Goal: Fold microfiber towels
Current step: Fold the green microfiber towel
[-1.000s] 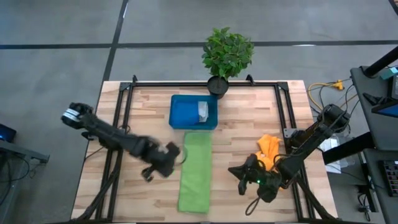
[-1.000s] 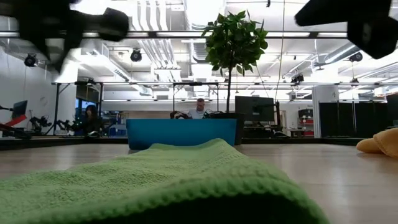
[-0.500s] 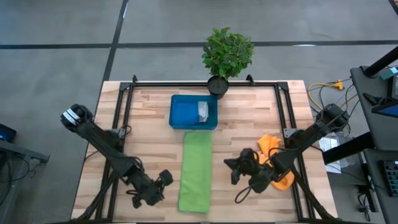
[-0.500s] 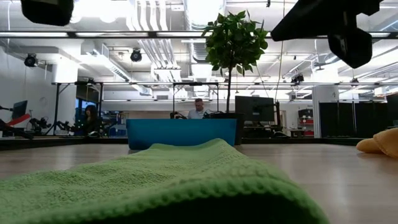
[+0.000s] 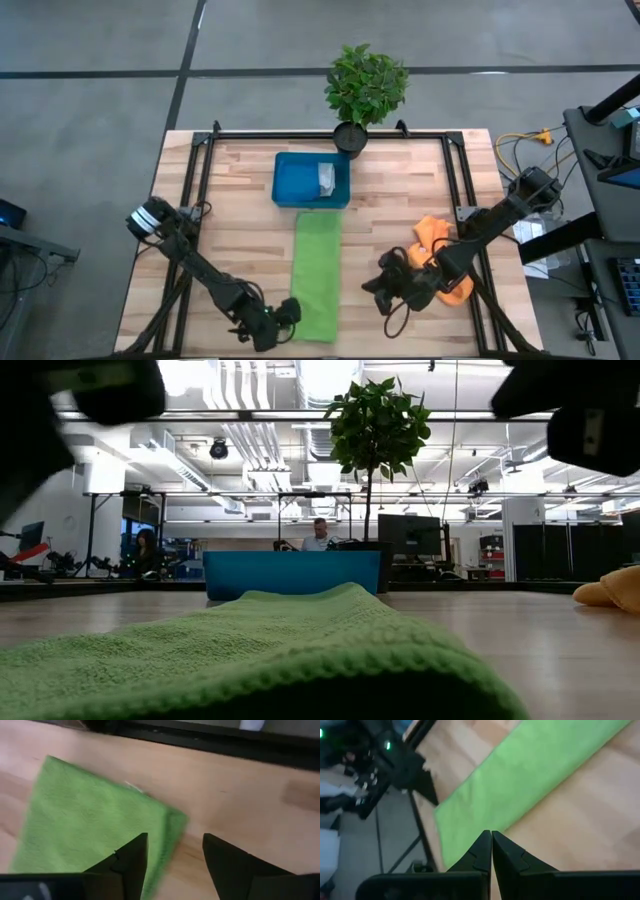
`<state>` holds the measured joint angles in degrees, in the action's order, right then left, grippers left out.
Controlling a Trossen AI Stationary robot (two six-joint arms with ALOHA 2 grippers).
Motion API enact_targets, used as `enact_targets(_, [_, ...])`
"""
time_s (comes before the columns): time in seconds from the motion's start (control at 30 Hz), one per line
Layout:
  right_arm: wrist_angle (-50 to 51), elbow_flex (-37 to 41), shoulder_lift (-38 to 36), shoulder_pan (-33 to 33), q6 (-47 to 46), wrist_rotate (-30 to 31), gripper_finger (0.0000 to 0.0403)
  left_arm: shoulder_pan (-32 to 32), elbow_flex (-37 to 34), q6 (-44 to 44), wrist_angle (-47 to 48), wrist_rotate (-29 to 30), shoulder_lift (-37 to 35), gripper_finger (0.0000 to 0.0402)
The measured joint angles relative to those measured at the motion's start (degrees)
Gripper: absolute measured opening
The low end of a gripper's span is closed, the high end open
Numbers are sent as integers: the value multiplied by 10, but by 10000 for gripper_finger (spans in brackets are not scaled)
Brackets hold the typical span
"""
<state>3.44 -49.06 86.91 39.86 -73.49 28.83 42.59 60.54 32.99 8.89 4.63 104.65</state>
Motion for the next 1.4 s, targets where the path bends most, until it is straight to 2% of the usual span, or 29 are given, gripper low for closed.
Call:
enact_targets(0.07, [0, 0, 0, 10, 0, -3, 9, -3, 4, 20, -12, 36, 2, 178])
enact_targets(0.13, [0, 0, 0, 19, 0, -3, 9, -6, 7, 33, -17, 48, 7, 178])
enact_targets(0.3, [0, 0, 0, 33, 0, -3, 9, -6, 6, 35, -12, 18, 26, 178])
enact_targets(0.63, [0, 0, 0, 41, -1, -3, 9, -5, 7, 34, -12, 11, 28, 178])
enact_targets(0.8, [1, 0, 0, 41, 0, -3, 9, -5, 8, 34, -15, 9, 53, 178])
enact_targets(1.03, [0, 0, 0, 48, -18, -3, 9, -2, 7, 34, -75, 93, 76, 176])
enact_targets(1.2, [0, 0, 0, 51, -19, -3, 9, -3, 6, 33, -85, 107, 76, 137])
enact_targets(1.4, [-1, 0, 0, 50, -17, -3, 9, -3, 6, 28, -85, 104, 76, 41])
